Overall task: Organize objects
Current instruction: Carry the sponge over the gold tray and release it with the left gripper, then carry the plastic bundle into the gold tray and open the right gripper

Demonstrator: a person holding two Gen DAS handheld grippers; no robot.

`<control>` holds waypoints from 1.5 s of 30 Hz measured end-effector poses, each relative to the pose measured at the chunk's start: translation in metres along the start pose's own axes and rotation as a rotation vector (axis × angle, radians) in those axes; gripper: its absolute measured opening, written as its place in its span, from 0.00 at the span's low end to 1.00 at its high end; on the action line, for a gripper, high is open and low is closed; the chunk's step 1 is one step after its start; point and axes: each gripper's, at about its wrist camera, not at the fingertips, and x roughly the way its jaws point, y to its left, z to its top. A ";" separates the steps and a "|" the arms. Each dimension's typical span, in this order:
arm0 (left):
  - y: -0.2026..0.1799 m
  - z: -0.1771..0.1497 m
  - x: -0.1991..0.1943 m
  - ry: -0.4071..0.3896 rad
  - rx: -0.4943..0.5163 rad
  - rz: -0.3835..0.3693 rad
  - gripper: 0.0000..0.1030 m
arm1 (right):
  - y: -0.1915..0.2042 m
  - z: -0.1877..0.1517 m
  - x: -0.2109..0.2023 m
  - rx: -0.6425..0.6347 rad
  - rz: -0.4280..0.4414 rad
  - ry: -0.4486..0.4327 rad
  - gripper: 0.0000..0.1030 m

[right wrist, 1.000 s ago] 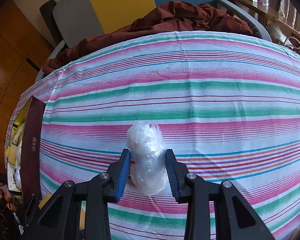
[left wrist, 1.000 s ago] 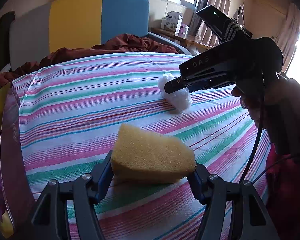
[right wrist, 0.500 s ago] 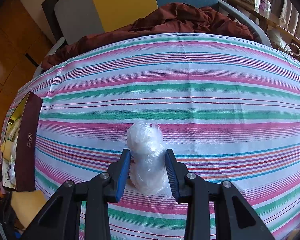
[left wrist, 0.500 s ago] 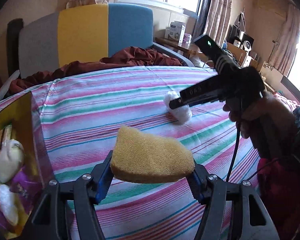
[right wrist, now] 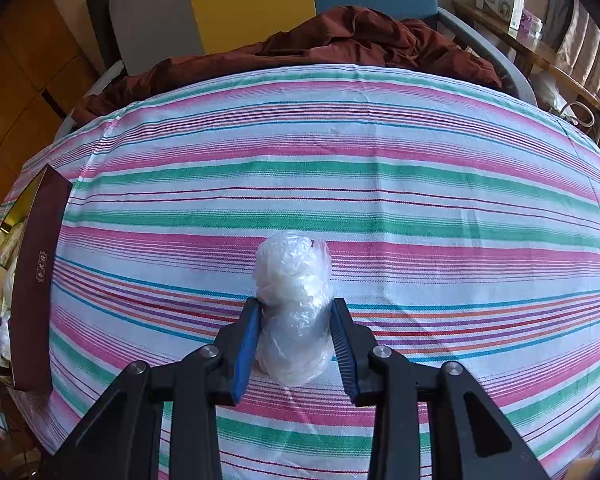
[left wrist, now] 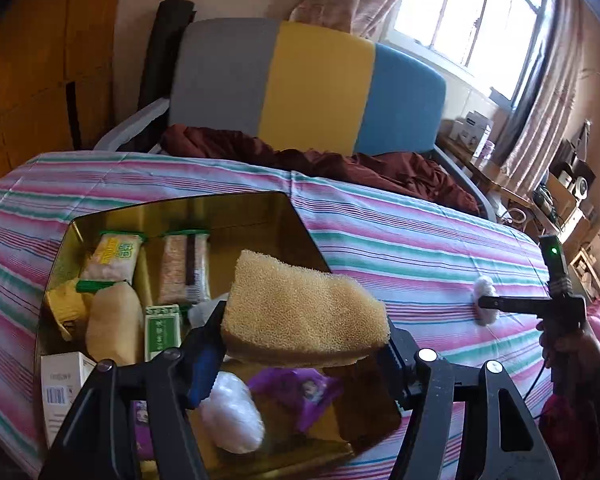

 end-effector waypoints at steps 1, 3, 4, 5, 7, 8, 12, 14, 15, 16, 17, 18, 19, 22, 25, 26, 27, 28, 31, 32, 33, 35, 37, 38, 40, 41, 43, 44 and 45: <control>0.009 0.007 0.007 0.017 -0.022 0.008 0.65 | 0.000 0.000 0.000 0.001 -0.002 -0.003 0.33; 0.021 0.017 0.022 0.054 -0.046 0.002 0.66 | -0.001 0.000 -0.001 0.004 -0.003 -0.004 0.33; 0.026 0.022 0.031 0.065 -0.062 0.011 0.66 | 0.000 0.000 -0.001 0.003 -0.006 -0.005 0.33; 0.029 0.028 0.041 0.078 -0.074 0.018 0.66 | -0.001 -0.001 -0.001 0.001 -0.007 -0.004 0.33; 0.033 0.040 0.063 0.114 -0.097 0.019 0.66 | 0.002 0.000 -0.001 -0.005 -0.013 -0.005 0.33; 0.035 0.044 0.074 0.127 -0.111 0.019 0.66 | 0.001 -0.001 -0.001 -0.005 -0.012 -0.005 0.33; 0.038 0.055 0.110 0.197 -0.123 0.040 0.68 | 0.001 0.000 -0.002 -0.006 -0.023 -0.010 0.33; 0.040 0.055 0.121 0.224 -0.140 0.050 0.68 | 0.001 0.000 -0.002 -0.010 -0.027 -0.011 0.33; 0.041 0.054 0.124 0.231 -0.139 0.060 0.69 | 0.002 0.000 -0.002 -0.014 -0.028 -0.012 0.33; 0.040 0.053 0.125 0.236 -0.132 0.062 0.70 | 0.003 0.000 -0.002 -0.018 -0.030 -0.012 0.33; 0.039 0.052 0.125 0.240 -0.128 0.063 0.72 | 0.004 0.001 -0.001 -0.020 -0.031 -0.013 0.33; 0.039 0.051 0.123 0.236 -0.128 0.064 0.76 | 0.004 0.001 -0.001 -0.022 -0.032 -0.013 0.33; 0.040 0.050 0.121 0.231 -0.128 0.065 0.79 | 0.003 0.002 -0.001 -0.023 -0.032 -0.013 0.33; 0.043 0.047 0.112 0.221 -0.139 0.074 0.88 | 0.003 0.002 -0.001 -0.022 -0.033 -0.014 0.33; 0.041 0.044 0.089 0.175 -0.135 0.086 0.88 | 0.002 0.003 0.000 -0.020 -0.038 -0.016 0.33; 0.039 0.042 0.077 0.145 -0.114 0.098 0.88 | 0.002 0.003 0.000 -0.021 -0.041 -0.018 0.33; 0.035 0.039 0.066 0.113 -0.091 0.108 0.88 | 0.003 0.003 0.001 -0.022 -0.043 -0.019 0.33; 0.032 0.035 0.054 0.084 -0.066 0.121 0.88 | 0.004 0.002 0.001 -0.023 -0.046 -0.020 0.33; 0.023 0.022 0.022 0.009 -0.021 0.148 0.92 | 0.008 0.001 0.002 -0.030 -0.053 -0.020 0.33; 0.022 0.016 0.012 -0.016 -0.008 0.157 0.94 | 0.010 0.000 0.002 -0.035 -0.056 -0.020 0.33; 0.021 0.012 0.003 -0.037 0.002 0.163 0.94 | 0.013 0.000 0.003 -0.041 -0.062 -0.020 0.33; 0.022 0.002 -0.014 -0.063 0.006 0.155 0.95 | 0.020 -0.002 0.004 -0.053 -0.066 -0.015 0.33; 0.022 -0.005 -0.026 -0.074 0.014 0.151 0.95 | 0.026 -0.003 0.004 -0.063 -0.080 -0.010 0.33; 0.022 -0.008 -0.030 -0.080 0.027 0.159 0.95 | 0.029 -0.003 0.004 -0.065 -0.085 -0.008 0.33; 0.021 -0.016 -0.038 -0.087 0.053 0.173 0.95 | 0.035 -0.003 0.001 -0.061 -0.079 -0.002 0.33; 0.022 -0.019 -0.042 -0.089 0.059 0.175 0.95 | 0.040 -0.004 -0.001 -0.059 -0.076 -0.004 0.33; 0.025 -0.024 -0.049 -0.096 0.057 0.184 0.95 | 0.055 -0.006 -0.005 -0.067 -0.053 -0.013 0.33; 0.026 -0.027 -0.052 -0.097 0.055 0.185 0.95 | 0.066 -0.007 -0.009 -0.079 -0.037 -0.020 0.33; 0.028 -0.030 -0.056 -0.099 0.051 0.185 0.95 | 0.079 -0.008 -0.013 -0.096 -0.022 -0.027 0.33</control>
